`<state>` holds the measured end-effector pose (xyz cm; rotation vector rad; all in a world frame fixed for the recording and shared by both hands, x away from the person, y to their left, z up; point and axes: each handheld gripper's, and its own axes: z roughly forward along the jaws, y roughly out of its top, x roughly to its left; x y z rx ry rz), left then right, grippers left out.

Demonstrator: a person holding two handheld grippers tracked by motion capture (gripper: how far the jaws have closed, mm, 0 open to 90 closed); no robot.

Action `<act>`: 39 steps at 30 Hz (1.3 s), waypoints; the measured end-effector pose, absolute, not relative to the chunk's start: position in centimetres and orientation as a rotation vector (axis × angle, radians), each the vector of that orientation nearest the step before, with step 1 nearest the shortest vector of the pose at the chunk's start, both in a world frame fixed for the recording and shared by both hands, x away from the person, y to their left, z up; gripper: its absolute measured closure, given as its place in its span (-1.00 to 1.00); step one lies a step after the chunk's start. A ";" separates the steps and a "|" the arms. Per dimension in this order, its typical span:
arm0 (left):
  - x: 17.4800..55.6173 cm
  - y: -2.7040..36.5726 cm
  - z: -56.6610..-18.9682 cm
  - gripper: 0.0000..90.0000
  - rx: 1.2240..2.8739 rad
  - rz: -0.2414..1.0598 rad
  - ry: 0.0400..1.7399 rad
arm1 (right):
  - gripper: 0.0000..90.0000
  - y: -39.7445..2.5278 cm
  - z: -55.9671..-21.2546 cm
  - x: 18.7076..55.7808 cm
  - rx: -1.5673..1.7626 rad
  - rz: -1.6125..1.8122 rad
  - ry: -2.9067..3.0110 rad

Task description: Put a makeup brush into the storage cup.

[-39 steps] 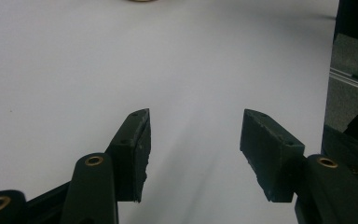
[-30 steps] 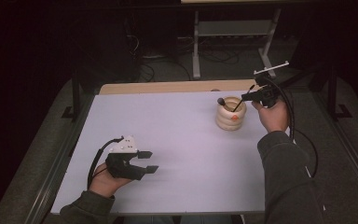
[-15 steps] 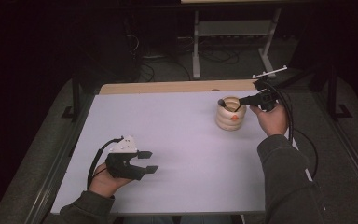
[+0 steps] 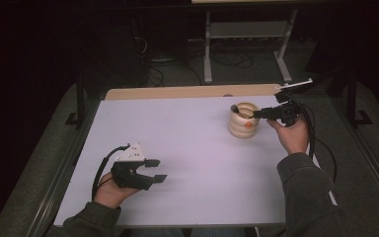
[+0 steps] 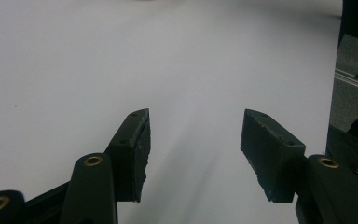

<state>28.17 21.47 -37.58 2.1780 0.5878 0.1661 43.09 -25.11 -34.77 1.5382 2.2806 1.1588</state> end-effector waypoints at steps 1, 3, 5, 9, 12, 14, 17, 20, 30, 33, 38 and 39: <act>28.2 21.6 -37.5 -0.06 2.185 0.169 0.583 | 0.09 -25.1 -34.8 42.9 1.548 1.168 2.278; 28.2 21.6 -37.6 -0.06 2.182 0.174 0.581 | 0.05 -25.3 -34.9 42.5 1.545 1.192 2.269; 28.3 21.7 -37.6 -0.07 2.174 0.176 0.588 | 0.04 -25.4 -35.0 42.1 1.537 1.190 2.270; 28.3 21.7 -37.6 -0.08 2.174 0.178 0.592 | 0.00 -25.5 -35.1 41.7 1.525 1.199 2.271; 28.3 21.6 -37.7 -0.08 2.177 0.184 0.592 | -0.04 -25.3 -35.2 41.1 1.513 1.205 2.273; 28.2 21.7 -37.8 -0.08 2.180 0.184 0.595 | -0.05 -25.2 -35.2 40.9 1.499 1.206 2.273; 28.2 21.9 -37.7 -0.08 2.165 0.190 0.606 | -0.07 -24.9 -35.4 40.5 1.479 1.214 2.277; 28.2 22.1 -37.6 -0.09 2.171 0.199 0.601 | -0.08 -24.6 -35.5 40.1 1.470 1.211 2.284; 28.2 22.3 -37.6 -0.09 2.163 0.201 0.628 | -0.13 -24.2 -35.8 39.3 1.441 1.252 2.291; 28.3 22.5 -37.6 -0.09 2.152 0.203 0.633 | -0.15 -24.0 -36.0 38.9 1.430 1.256 2.295; 28.3 22.5 -37.5 -0.10 2.153 0.208 0.638 | -0.16 -23.8 -36.2 38.5 1.411 1.253 2.302; 28.3 22.5 -37.5 -0.10 2.152 0.207 0.641 | -0.17 -23.7 -36.2 38.4 1.414 1.253 2.304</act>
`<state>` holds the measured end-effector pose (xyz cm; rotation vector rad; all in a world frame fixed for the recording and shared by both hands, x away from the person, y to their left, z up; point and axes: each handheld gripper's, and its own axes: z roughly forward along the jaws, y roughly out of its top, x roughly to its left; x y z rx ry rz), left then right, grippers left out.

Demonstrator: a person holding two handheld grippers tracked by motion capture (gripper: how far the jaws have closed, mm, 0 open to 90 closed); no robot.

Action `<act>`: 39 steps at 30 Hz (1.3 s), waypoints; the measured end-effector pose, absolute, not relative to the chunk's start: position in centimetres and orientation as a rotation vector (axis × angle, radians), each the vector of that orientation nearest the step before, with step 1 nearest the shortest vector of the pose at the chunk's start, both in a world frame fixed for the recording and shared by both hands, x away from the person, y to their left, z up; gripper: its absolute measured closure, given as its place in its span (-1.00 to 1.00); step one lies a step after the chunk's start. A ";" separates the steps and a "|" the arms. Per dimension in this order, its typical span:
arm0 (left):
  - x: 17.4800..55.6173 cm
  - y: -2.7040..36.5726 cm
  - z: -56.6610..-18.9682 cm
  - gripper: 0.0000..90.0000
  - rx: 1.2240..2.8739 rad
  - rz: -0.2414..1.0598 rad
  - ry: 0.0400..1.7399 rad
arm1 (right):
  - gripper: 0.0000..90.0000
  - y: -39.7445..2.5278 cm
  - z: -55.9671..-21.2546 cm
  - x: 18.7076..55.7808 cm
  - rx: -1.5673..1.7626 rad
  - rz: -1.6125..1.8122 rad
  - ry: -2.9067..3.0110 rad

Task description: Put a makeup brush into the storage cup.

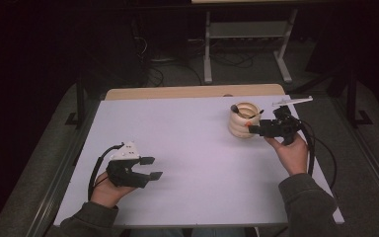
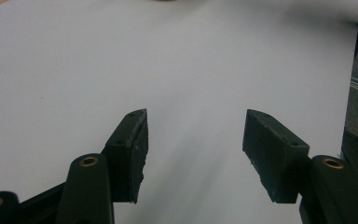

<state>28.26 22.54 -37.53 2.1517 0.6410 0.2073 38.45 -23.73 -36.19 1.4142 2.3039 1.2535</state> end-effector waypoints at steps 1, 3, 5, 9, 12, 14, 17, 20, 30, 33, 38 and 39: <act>28.3 22.6 -37.5 -0.11 2.151 0.208 0.642 | -0.17 -23.7 -36.2 38.4 1.409 1.255 2.306; 28.3 22.6 -37.5 -0.11 2.150 0.211 0.641 | -0.18 -23.6 -36.3 38.2 1.409 1.260 2.307; 28.3 22.7 -37.5 -0.11 2.146 0.209 0.645 | -0.18 -23.5 -36.4 38.0 1.400 1.263 2.305; 28.4 22.8 -37.4 -0.12 2.144 0.217 0.647 | -0.19 -23.3 -36.6 37.7 1.385 1.262 2.315; 28.4 23.0 -37.4 -0.13 2.144 0.220 0.652 | -0.19 -23.0 -36.5 37.5 1.375 1.270 2.318; 28.4 23.0 -37.4 -0.14 2.139 0.221 0.657 | -0.20 -22.8 -36.5 37.3 1.371 1.271 2.322; 28.4 23.1 -37.5 -0.14 2.141 0.220 0.663 | -0.20 -22.5 -36.6 37.1 1.366 1.281 2.330; 28.4 23.1 -37.5 -0.15 2.145 0.227 0.660 | -0.21 -22.3 -36.9 36.9 1.356 1.281 2.340; 28.5 23.4 -37.7 -0.16 2.142 0.230 0.678 | -0.22 -21.8 -37.1 36.2 1.326 1.282 2.366; 28.5 23.4 -37.7 -0.17 2.138 0.236 0.683 | -0.23 -21.6 -37.1 36.0 1.315 1.287 2.367; 28.5 23.6 -37.8 -0.17 2.131 0.242 0.694 | -0.26 -21.1 -37.4 35.4 1.291 1.295 2.378; 28.5 23.6 -37.8 -0.18 2.131 0.243 0.695 | -0.27 -21.1 -37.5 35.2 1.297 1.294 2.383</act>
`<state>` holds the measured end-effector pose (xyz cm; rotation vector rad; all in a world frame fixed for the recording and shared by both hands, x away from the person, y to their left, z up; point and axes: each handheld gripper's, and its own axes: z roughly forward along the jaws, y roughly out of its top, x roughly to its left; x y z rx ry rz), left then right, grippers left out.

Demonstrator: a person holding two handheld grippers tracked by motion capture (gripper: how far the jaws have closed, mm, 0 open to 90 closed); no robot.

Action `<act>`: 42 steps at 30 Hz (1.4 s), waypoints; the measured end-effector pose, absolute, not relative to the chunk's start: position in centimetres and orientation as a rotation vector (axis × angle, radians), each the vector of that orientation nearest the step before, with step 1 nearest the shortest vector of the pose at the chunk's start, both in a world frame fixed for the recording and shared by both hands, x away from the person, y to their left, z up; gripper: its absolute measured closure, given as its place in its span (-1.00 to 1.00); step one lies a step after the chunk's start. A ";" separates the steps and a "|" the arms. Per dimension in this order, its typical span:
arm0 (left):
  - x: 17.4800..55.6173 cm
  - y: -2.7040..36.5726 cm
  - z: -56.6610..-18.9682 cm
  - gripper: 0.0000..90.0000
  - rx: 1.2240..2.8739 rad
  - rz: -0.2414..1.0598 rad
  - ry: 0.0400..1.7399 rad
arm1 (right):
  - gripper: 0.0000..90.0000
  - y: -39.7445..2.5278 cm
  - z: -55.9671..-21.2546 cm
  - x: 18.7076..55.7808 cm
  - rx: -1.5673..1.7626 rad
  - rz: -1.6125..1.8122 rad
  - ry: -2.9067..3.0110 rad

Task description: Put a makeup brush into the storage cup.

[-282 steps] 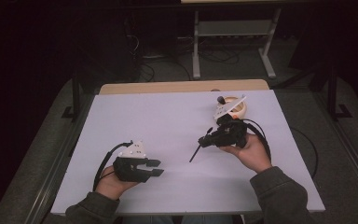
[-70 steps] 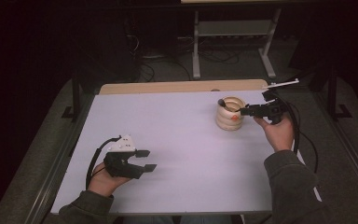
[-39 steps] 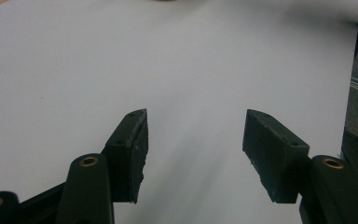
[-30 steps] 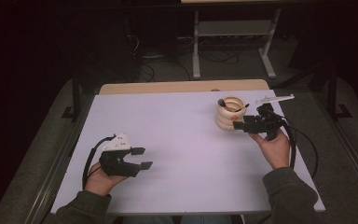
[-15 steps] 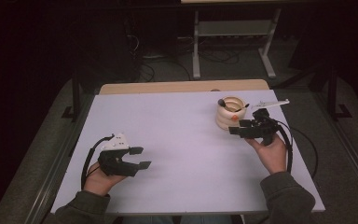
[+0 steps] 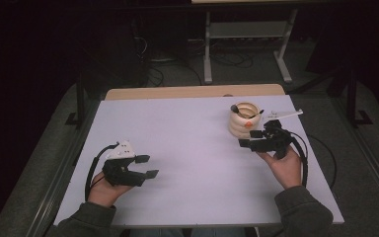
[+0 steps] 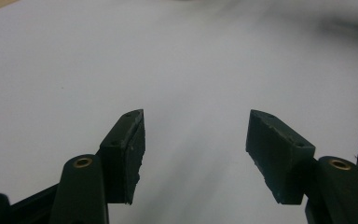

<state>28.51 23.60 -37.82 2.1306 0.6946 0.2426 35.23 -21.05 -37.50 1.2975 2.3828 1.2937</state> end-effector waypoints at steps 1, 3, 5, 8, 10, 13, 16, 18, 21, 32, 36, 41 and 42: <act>28.5 23.6 -37.8 -0.18 2.132 0.244 0.696 | -0.27 -21.0 -37.6 35.1 1.283 1.297 2.384; 28.5 23.6 -37.9 -0.19 2.133 0.246 0.696 | -0.29 -20.9 -37.8 34.9 1.287 1.290 2.393; 28.5 23.6 -37.9 -0.20 2.133 0.248 0.698 | -0.29 -20.9 -37.9 34.7 1.277 1.296 2.391; 28.5 23.6 -38.0 -0.23 2.132 0.252 0.708 | -0.30 -20.9 -38.1 34.2 1.260 1.301 2.388; 28.6 23.8 -38.0 -0.24 2.138 0.259 0.708 | -0.30 -20.8 -38.3 33.9 1.251 1.293 2.385; 28.6 23.9 -38.1 -0.27 2.131 0.270 0.722 | -0.31 -20.7 -38.5 33.3 1.242 1.281 2.390; 28.5 24.1 -38.3 -0.30 2.119 0.287 0.737 | -0.33 -20.6 -38.8 32.7 1.224 1.300 2.383; 28.3 24.3 -38.4 -0.31 2.117 0.287 0.750 | -0.34 -20.5 -39.1 32.4 1.220 1.305 2.389; 28.2 24.6 -38.7 -0.33 2.105 0.298 0.765 | -0.36 -20.4 -39.4 32.0 1.206 1.312 2.392; 27.6 25.5 -39.3 -0.36 2.074 0.306 0.808 | -0.46 -19.8 -40.3 30.7 1.185 1.321 2.398; 27.2 25.7 -39.4 -0.36 2.073 0.307 0.808 | -0.47 -19.9 -40.4 30.3 1.194 1.329 2.386; 27.0 26.1 -39.6 -0.36 2.066 0.309 0.818 | -0.49 -20.1 -40.7 29.9 1.180 1.342 2.375; 27.0 26.1 -39.6 -0.36 2.066 0.309 0.818 | -0.49 -20.1 -40.8 29.8 1.179 1.339 2.376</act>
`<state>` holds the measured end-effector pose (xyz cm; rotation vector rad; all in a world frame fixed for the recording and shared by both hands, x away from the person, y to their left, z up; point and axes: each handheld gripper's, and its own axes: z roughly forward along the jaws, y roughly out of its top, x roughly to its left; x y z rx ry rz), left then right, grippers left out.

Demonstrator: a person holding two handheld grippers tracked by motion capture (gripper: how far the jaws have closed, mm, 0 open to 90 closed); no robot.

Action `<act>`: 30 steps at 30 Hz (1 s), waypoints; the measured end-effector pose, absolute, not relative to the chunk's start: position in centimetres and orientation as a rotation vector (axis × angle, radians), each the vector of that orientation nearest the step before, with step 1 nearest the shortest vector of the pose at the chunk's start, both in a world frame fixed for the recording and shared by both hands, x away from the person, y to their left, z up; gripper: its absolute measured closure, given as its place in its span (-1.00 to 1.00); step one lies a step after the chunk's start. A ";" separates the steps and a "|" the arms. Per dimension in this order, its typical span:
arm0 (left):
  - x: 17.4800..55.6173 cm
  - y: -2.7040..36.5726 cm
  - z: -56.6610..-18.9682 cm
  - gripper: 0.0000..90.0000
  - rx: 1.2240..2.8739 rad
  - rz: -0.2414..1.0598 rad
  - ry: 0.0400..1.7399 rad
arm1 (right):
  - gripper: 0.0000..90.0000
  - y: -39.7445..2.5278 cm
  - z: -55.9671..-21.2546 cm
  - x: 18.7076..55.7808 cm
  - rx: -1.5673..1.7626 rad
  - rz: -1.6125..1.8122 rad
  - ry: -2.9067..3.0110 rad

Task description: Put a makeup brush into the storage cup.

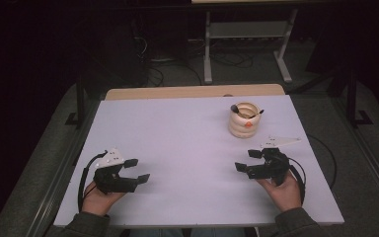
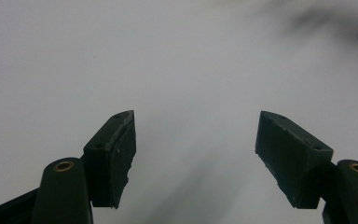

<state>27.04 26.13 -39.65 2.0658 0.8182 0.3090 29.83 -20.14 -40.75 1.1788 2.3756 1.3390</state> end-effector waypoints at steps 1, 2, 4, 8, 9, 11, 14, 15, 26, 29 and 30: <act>27.0 26.2 -39.7 -0.36 2.065 0.309 0.819 | -0.49 -20.2 -40.8 29.8 1.180 1.336 2.376; 27.0 26.4 -39.7 -0.37 2.065 0.313 0.821 | -0.49 -20.2 -40.8 29.7 1.184 1.338 2.374; 26.9 26.4 -39.8 -0.37 2.060 0.310 0.823 | -0.50 -20.2 -41.0 29.7 1.176 1.341 2.374; 26.7 26.4 -40.0 -0.38 2.065 0.313 0.820 | -0.51 -20.4 -41.2 29.6 1.187 1.335 2.381; 26.7 26.4 -40.0 -0.38 2.065 0.313 0.820 | -0.51 -20.4 -41.2 29.6 1.187 1.335 2.381; 26.6 26.4 -40.1 -0.38 2.065 0.311 0.824 | -0.51 -20.3 -41.3 29.4 1.188 1.334 2.384; 26.5 26.6 -40.3 -0.38 2.064 0.315 0.825 | -0.51 -20.5 -41.4 29.1 1.176 1.334 2.380; 26.4 26.6 -40.3 -0.38 2.065 0.315 0.824 | -0.51 -20.6 -41.4 29.0 1.170 1.336 2.381; 26.2 26.7 -41.0 -0.38 2.075 0.287 0.834 | -0.50 -21.1 -41.7 28.3 1.168 1.355 2.360; 26.3 26.7 -41.1 -0.38 2.080 0.287 0.834 | -0.50 -21.1 -41.8 28.3 1.168 1.355 2.362; 26.3 26.7 -41.1 -0.38 2.087 0.291 0.828 | -0.50 -21.1 -41.8 28.2 1.174 1.355 2.365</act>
